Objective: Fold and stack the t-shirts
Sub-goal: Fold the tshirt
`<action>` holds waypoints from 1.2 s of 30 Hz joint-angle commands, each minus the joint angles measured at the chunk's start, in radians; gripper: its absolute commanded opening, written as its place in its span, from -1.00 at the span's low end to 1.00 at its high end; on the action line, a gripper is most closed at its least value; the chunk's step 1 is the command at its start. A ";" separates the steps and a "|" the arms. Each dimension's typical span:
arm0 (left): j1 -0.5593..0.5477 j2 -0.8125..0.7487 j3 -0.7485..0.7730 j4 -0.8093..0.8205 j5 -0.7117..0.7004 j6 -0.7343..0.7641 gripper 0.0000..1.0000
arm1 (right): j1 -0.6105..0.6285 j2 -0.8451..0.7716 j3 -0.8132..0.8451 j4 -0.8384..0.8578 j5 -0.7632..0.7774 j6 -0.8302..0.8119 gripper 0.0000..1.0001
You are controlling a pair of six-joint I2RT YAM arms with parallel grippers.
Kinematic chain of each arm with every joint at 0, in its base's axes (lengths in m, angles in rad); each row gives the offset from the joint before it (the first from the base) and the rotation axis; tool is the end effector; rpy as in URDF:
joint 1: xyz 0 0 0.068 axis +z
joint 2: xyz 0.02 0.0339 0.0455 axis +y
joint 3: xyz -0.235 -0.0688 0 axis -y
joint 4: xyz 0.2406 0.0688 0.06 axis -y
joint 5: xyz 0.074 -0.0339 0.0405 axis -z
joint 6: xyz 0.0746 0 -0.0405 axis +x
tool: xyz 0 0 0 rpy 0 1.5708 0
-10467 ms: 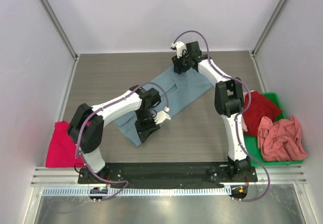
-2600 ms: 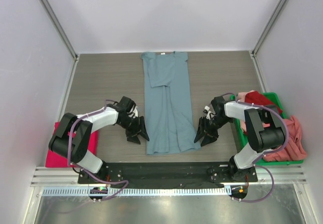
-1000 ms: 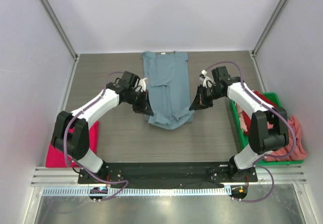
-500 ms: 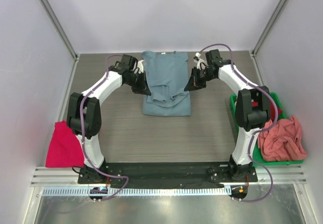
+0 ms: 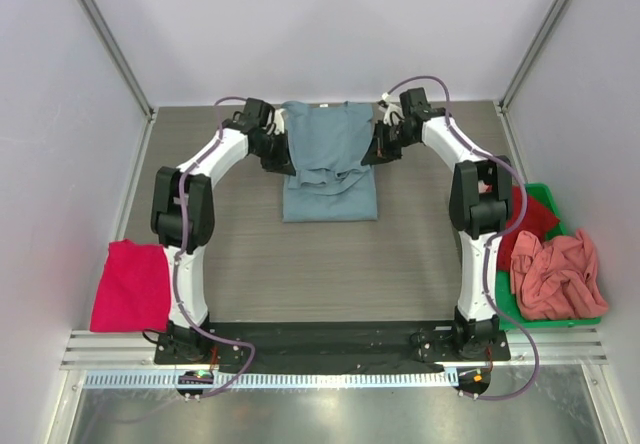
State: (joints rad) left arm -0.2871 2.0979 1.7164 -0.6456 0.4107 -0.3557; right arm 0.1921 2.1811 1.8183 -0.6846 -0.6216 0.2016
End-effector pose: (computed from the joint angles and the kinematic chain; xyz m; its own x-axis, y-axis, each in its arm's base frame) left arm 0.4304 -0.1581 0.1608 -0.9288 -0.0587 -0.3659 0.1432 0.8538 -0.5004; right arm 0.4513 0.1320 0.1602 -0.9213 -0.0134 -0.3887 -0.2618 0.7605 0.5942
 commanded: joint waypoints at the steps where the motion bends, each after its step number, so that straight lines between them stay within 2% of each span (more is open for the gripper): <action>1: 0.012 0.016 0.058 0.017 -0.027 0.032 -1.00 | -0.005 0.026 0.099 0.030 0.016 -0.022 -0.98; 9: 0.014 0.099 0.140 0.040 -0.110 0.047 -0.91 | 0.009 0.108 0.190 0.048 0.040 -0.039 -0.96; 12: 0.014 0.139 0.196 0.052 -0.157 0.054 -0.83 | 0.013 0.124 0.202 0.062 0.055 -0.067 -0.89; 14: 0.014 0.160 0.230 0.064 -0.176 0.058 -0.55 | 0.018 0.137 0.219 0.079 0.075 -0.083 -0.34; 16: 0.006 0.165 0.264 0.057 -0.208 0.070 -0.25 | 0.020 0.125 0.242 0.080 0.114 -0.102 -0.25; 17: 0.006 0.150 0.270 0.041 -0.220 0.076 -0.17 | 0.020 0.112 0.245 0.079 0.121 -0.108 -0.23; 19: 0.008 0.107 0.258 0.021 -0.283 0.083 -0.05 | 0.010 0.047 0.237 0.074 0.134 -0.126 -0.17; 21: 0.014 0.007 0.226 -0.009 -0.325 0.081 -0.02 | -0.002 -0.009 0.217 0.054 0.137 -0.134 -0.14; 24: 0.028 -0.122 0.116 -0.038 -0.365 0.069 0.10 | -0.036 -0.124 0.118 0.030 0.140 -0.133 -0.08; 29: 0.048 -0.213 -0.052 -0.112 -0.172 0.048 0.43 | -0.098 -0.240 -0.135 -0.015 0.080 -0.103 -0.03; 31: 0.049 -0.232 -0.159 -0.101 -0.089 0.032 0.40 | -0.105 -0.265 -0.256 -0.016 0.037 -0.088 -0.01; 32: 0.049 -0.234 -0.193 -0.079 0.001 0.020 0.40 | -0.108 -0.268 -0.289 -0.010 0.013 -0.081 -0.01; 36: 0.051 -0.231 -0.351 0.023 0.167 -0.101 0.35 | -0.114 -0.244 -0.402 0.052 -0.119 -0.016 0.01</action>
State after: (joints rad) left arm -0.2333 1.8412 1.4475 -0.6636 0.3862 -0.3649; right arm 0.0616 1.9068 1.4818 -0.6518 -0.6125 0.1310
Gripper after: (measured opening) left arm 0.676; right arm 0.500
